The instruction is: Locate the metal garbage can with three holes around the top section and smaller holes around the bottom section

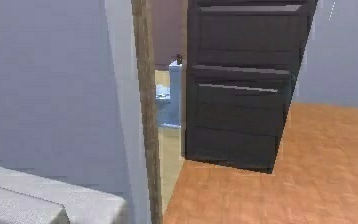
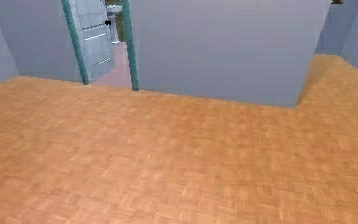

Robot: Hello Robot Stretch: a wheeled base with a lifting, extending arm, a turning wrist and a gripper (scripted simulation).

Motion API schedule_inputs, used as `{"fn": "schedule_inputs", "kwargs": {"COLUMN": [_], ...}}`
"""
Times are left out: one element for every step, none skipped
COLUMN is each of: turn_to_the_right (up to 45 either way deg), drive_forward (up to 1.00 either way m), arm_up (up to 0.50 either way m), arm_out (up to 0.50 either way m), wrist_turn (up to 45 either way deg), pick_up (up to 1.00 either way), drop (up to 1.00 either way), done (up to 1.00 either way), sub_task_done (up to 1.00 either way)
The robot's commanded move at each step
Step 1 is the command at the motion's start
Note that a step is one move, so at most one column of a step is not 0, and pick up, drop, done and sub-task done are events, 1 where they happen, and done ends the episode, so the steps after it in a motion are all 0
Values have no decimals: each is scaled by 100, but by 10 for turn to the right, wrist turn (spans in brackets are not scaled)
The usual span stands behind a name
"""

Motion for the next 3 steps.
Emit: {"fn": "schedule_inputs", "kwargs": {"turn_to_the_right": [450,450,120], "drive_forward": [0,0,0], "arm_up": [0,0,0], "arm_out": [0,0,0], "wrist_turn": [0,0,0], "pick_up": [0,0,0], "drop": [0,0,0], "done": [0,0,0], "sub_task_done": [0,0,0]}}
